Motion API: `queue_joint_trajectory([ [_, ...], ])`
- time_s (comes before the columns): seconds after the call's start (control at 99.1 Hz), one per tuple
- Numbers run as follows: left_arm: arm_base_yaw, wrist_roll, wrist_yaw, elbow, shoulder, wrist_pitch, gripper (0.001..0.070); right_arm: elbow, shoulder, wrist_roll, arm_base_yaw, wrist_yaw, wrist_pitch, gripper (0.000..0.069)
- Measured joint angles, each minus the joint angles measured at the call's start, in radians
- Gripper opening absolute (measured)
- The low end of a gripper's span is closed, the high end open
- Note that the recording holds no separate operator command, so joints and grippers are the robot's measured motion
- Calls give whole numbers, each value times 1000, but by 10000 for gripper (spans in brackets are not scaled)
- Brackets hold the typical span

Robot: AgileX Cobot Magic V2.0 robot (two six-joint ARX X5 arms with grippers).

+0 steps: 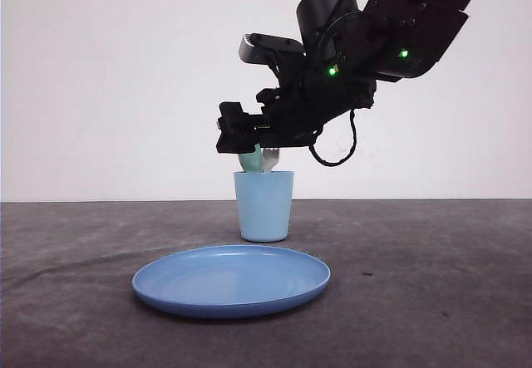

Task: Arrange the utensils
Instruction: 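Lower the spoon into the cup beside the fork and open the right gripper, then move the right gripper down around the cup rim and grasp the cup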

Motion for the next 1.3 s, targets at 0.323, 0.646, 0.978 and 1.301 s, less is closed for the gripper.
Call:
queue_joint_trajectory([
  [0.323,0,0,0,0,0,0,276,3,-220,11,1,-1,-206,491],
  [0.646,0,0,0,0,0,0,276,5,-454,78,-31,6,-594,491],
  [0.978,0,0,0,0,0,0,276,2,-546,95,-71,8,-970,681],
  [1.301,0,0,0,0,0,0,276,-223,-541,109,-71,6,-764,680],
])
